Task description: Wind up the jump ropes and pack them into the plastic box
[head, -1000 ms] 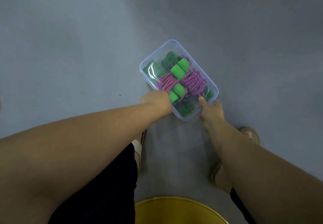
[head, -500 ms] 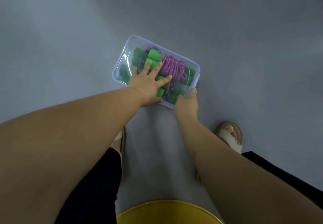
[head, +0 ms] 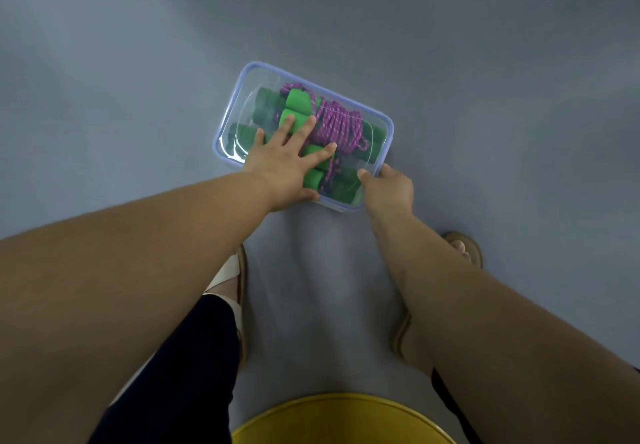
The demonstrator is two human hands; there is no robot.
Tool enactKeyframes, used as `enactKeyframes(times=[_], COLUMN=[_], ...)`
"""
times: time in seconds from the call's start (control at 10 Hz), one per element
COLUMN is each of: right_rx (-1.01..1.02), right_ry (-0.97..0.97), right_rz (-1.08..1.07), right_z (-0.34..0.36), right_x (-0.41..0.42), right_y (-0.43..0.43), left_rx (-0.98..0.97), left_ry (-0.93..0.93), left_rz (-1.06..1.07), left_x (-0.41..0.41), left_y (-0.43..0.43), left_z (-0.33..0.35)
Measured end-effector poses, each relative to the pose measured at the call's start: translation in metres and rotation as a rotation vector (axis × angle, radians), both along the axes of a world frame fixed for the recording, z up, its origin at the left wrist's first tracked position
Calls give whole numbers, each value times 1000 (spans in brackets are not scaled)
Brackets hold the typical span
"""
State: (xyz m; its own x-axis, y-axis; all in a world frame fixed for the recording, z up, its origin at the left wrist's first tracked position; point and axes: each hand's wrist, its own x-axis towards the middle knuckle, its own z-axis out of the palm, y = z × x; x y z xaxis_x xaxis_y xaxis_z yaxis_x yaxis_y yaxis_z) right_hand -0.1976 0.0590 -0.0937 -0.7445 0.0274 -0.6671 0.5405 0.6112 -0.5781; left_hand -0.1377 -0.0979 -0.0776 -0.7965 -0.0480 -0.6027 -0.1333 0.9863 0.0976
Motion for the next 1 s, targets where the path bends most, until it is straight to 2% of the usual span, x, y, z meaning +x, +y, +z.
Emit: enactKeyframes(times=[0.1,0.2,0.3,0.4,0.5,0.6,0.9,1.0], right_rx=[-80,-119,-102,-72,-38,11,-6,67], right_ry=[-132,-254,-182,3,39,39,160,131], right_rz=[-53,-223,-354,-288,-66,58,25,103], right_z=[-7,-17,-21,-22,-14,-1,-12,1], right_x=[2,18,22,-4,-50,-83,-109,-108], right_y=[7,4,-3,-6,-11,-23,-32,-33], left_rx=[51,-18,156,443,626,741,806,793], left_ry=[102,370,227,256,268,342,440,370], left_rz=[70,457,1089,1301,1433,1571,1687,1687], left_x=[0,6,16,23,16,-7,-34,-34], left_y=[-1,-11,-36,-38,-26,-24,-21,-27], left_z=[5,8,-4,-13,-15,-13,-24,-19])
